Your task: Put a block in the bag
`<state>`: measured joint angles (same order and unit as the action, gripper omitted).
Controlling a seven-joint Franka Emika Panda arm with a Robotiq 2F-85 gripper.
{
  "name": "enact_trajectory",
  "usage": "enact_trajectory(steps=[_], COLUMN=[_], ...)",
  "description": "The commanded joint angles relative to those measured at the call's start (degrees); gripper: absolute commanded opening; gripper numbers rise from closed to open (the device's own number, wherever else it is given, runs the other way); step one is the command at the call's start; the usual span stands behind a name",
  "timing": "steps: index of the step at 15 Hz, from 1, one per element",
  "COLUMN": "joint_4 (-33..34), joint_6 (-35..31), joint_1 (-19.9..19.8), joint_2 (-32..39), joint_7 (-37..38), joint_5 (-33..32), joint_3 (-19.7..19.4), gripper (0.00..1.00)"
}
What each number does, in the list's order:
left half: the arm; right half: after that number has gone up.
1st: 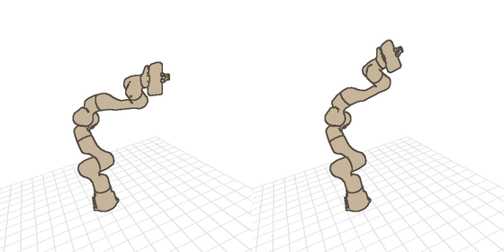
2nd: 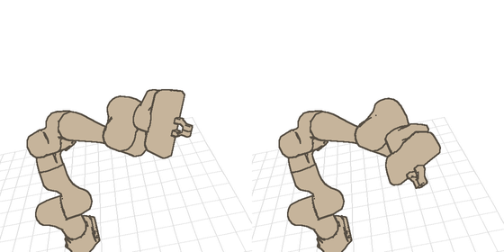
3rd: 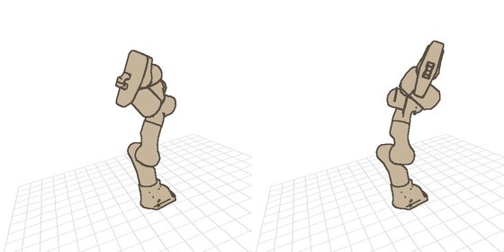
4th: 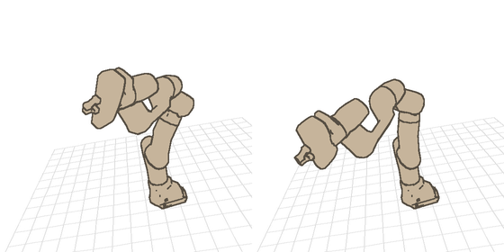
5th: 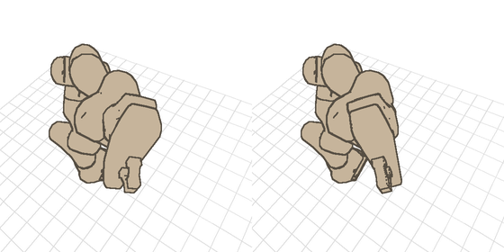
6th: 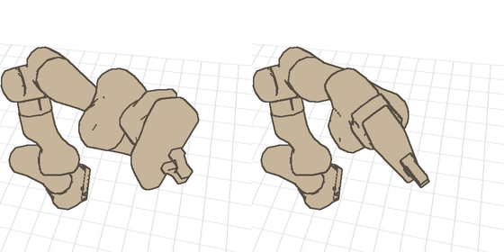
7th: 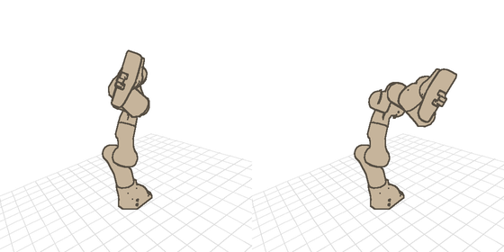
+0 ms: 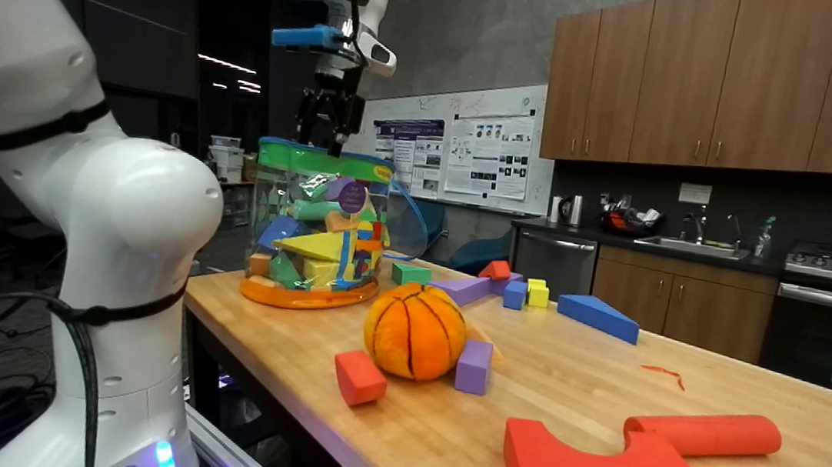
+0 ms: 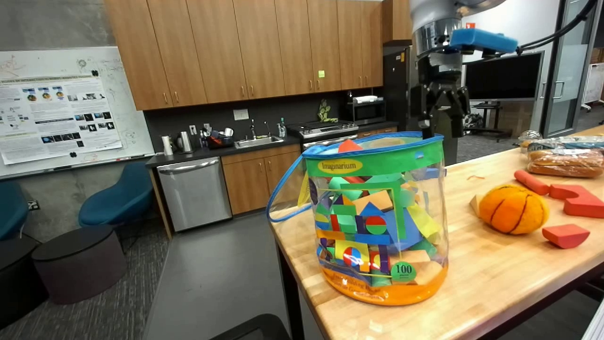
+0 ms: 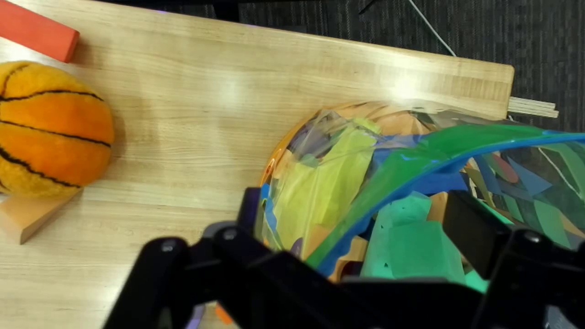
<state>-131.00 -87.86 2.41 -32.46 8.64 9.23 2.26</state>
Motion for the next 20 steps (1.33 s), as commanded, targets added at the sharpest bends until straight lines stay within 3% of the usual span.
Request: enact_trajectory(steps=[1, 6, 11, 15, 20], joint_4=[0.15, 4.40, 9.63, 8.25, 5.94], joint_6=[0.19, 0.93, -0.61, -5.28, -10.58], joint_1=[-0.69, -0.53, -3.15, -7.23, -12.11], joint_2=[0.04, -2.14, -5.23, -7.21, -4.25], joint_7=[-0.28, 0.35, 0.59, -0.31, -5.70], joint_5=[0.21, 0.45, 0.57, 1.63, 0.79], joint_3=[0.51, 1.04, -1.82, -7.77, -17.32], gripper=[1.00, 1.00, 1.00, 1.00, 1.00])
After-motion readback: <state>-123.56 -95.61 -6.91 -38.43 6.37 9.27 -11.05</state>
